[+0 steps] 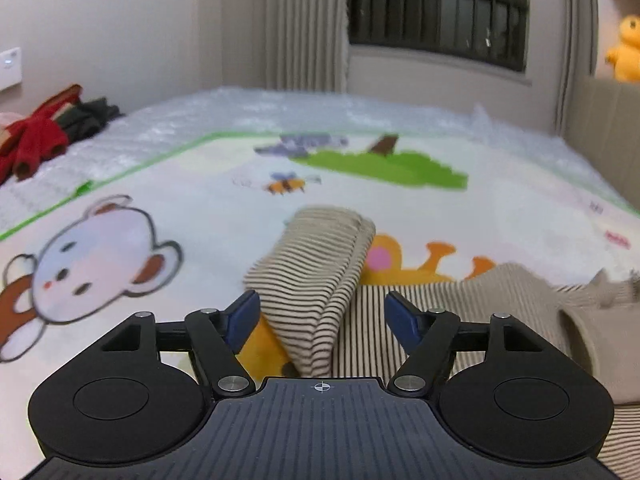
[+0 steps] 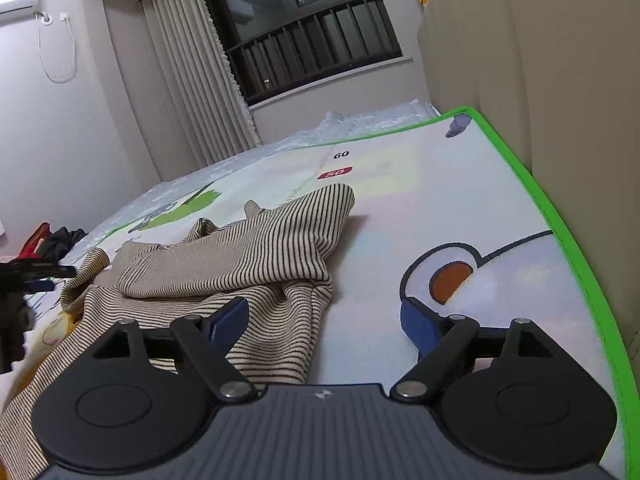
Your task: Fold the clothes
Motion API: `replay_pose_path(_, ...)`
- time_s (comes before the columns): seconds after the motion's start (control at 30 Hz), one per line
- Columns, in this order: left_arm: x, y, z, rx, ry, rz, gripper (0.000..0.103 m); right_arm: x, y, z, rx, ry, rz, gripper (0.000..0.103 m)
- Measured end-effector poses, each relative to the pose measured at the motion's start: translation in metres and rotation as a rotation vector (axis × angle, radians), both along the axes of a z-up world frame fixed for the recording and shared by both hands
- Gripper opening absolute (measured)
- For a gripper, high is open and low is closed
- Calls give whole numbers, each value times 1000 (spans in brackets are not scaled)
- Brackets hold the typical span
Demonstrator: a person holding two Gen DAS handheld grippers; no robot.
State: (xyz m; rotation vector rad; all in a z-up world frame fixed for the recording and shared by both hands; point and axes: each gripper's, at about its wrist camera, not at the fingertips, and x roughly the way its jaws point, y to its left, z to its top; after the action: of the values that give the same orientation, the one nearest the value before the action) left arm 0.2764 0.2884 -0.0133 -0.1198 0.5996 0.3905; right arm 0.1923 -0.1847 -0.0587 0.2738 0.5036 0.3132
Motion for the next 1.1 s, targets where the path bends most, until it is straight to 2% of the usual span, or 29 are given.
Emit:
replay_pose_path(0.03, 4, 1, -5, 0, 21, 0, 59, 0, 0, 0, 3, 1, -1, 84)
replay_pose_path(0.07, 8, 2, -10, 1, 40, 0, 40, 0, 0, 0, 7, 1, -1, 84)
replay_pose_path(0.1, 7, 3, -12, 16, 43, 3, 28, 0, -1, 0, 10, 1, -1, 84)
replay_pose_path(0.2, 3, 2, -11, 59, 39, 2, 18, 1, -2, -1, 19, 3, 3, 84)
replay_pose_path(0.3, -4, -8, 7, 96, -6, -26, 16, 1, -3, -2, 33, 2, 7, 84)
replay_pose_path(0.5, -12, -49, 60, 93, -147, -134, 15, -1, -5, -2, 49, -7, 8, 85)
replay_pose_path(0.63, -18, -97, 91, 41, -247, -299, 15, -3, -8, -1, 64, -16, 8, 87)
replay_pose_path(0.77, -21, -157, 105, -33, -302, -483, 16, -4, -9, -1, 78, -22, 7, 88)
replay_pose_path(0.83, -17, -183, 97, -102, -270, -573, 19, -3, -10, -1, 84, -23, 7, 89)
replay_pose_path(0.97, -14, -219, 66, -211, -173, -700, 36, -3, -12, -2, 97, -24, 6, 92)
replay_pose_path(1.0, -14, -223, 57, -214, -146, -712, 44, -3, -12, -2, 98, -25, 5, 92)
replay_pose_path(1.1, -21, -225, 37, -208, -92, -722, 55, -3, -11, -2, 96, -23, 4, 92)
